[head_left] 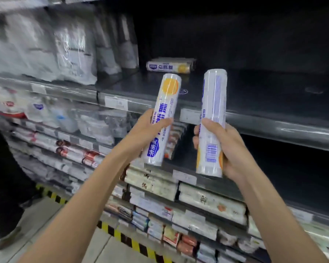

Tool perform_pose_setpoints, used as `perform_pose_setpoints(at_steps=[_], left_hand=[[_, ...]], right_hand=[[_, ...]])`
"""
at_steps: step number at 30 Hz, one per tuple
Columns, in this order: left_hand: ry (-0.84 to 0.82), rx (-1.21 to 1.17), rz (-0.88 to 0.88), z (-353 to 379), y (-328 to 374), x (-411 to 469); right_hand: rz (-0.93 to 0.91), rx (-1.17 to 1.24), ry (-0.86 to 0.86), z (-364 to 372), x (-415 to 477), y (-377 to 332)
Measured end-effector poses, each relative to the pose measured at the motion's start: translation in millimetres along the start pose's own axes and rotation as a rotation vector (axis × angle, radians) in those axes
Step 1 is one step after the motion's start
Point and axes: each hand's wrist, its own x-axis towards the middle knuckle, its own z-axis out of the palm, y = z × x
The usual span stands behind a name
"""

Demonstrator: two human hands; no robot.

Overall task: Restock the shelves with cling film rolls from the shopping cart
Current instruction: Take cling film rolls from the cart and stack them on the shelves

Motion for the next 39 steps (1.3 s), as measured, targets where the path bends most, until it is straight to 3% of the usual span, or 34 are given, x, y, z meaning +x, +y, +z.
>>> perform_pose_setpoints(at_steps=[6, 11, 17, 21, 25, 32, 39], left_hand=[[-0.086, 0.159, 0.172, -70.1, 26.9, 92.0], [-0.141, 0.544, 0.362, -114.6, 51.8, 183.0], [-0.351, 0.903, 0.456, -118.8, 22.7, 301.2], [-0.437, 0.945, 0.542, -107.3, 6.8, 342.2], [-0.365, 0.92, 0.626, -97.7, 0.2, 368.4], [-0.346, 0.831, 0.641, -111.1, -2.7, 385.6], [-0.35, 0.765, 0.66, -114.2, -18.9, 394.4]], right_hand=[[-0.078, -0.008, 0.01, 39.0, 70.3, -18.6], [-0.072, 0.042, 0.1, 60.7, 106.8, -30.6], [-0.117, -0.025, 0.283, 78.6, 132.4, -22.8], [-0.158, -0.045, 0.341, 84.4, 136.6, -19.9], [-0.173, -0.073, 0.375, 88.9, 138.2, -20.1], [-0.19, -0.035, 0.434, 92.4, 142.6, -19.8], [-0.155, -0.031, 0.375, 105.8, 158.2, -11.0]])
